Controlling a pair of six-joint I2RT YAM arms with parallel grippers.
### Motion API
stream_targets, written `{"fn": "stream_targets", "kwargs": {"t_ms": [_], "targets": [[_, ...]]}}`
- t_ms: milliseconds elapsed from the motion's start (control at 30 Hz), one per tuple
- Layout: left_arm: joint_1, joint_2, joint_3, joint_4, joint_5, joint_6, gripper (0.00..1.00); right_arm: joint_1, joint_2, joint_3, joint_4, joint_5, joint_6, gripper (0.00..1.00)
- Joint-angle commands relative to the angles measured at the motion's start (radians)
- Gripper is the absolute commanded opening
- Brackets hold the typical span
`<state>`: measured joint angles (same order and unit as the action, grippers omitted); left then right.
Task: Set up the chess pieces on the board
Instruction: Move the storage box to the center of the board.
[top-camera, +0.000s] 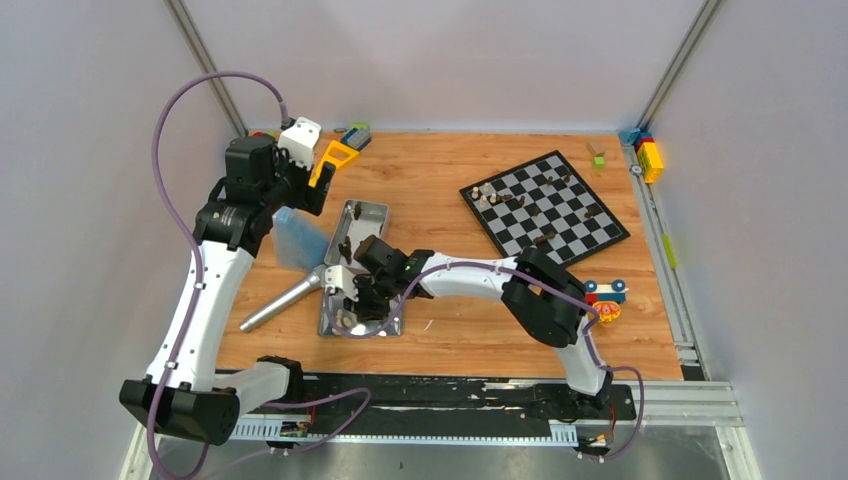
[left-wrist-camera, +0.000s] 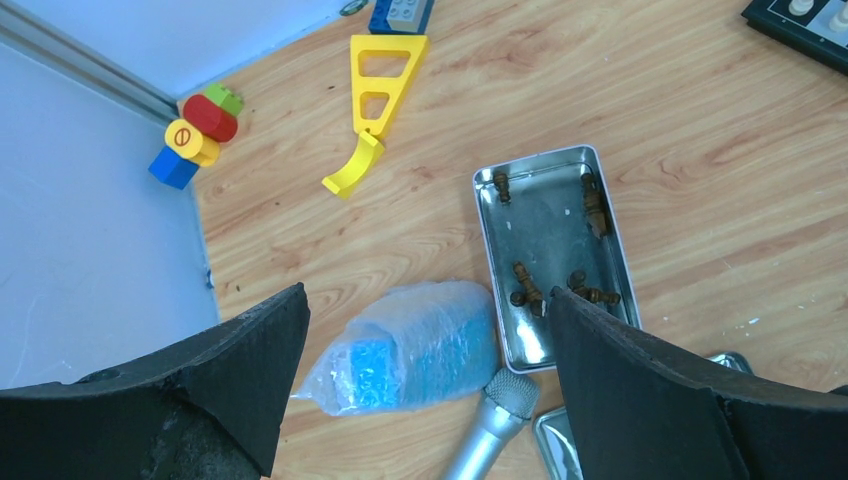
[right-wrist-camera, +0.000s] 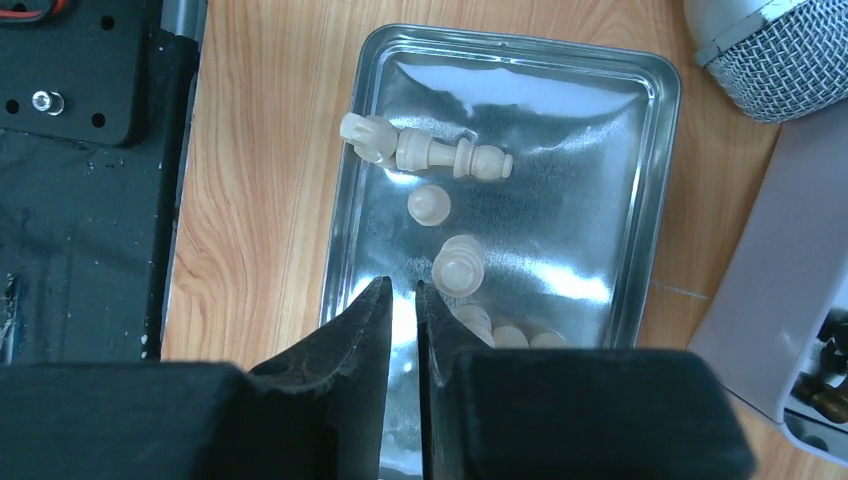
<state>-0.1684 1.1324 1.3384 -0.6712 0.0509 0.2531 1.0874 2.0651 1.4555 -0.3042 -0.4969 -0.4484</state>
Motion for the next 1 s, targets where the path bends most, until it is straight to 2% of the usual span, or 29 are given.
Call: {"fn": "stream_targets", "kwargs": {"t_ms": [0, 233, 433, 767, 967], "targets": [[0.004, 0.012, 0.032, 0.015, 0.010, 0.023, 0.97, -0.007, -0.046, 0.016, -0.011, -0.007, 0.007, 0.17], [0.004, 0.006, 0.003, 0.050, 0.028, 0.028, 0.97, -0.015, -0.232, -0.067, -0.117, 0.027, -0.024, 0.20], [0.004, 0.009, -0.004, 0.063, 0.041, 0.024, 0.97, -0.032, -0.315, -0.192, -0.151, 0.066, -0.057, 0.23], [0.004, 0.021, -0.019, 0.074, 0.052, 0.019, 0.97, -0.094, -0.239, -0.302, -0.134, 0.086, -0.105, 0.19], [0.004, 0.023, -0.031, 0.081, 0.049, 0.029, 0.97, -0.095, -0.164, -0.284, -0.097, 0.089, -0.113, 0.16]]}}
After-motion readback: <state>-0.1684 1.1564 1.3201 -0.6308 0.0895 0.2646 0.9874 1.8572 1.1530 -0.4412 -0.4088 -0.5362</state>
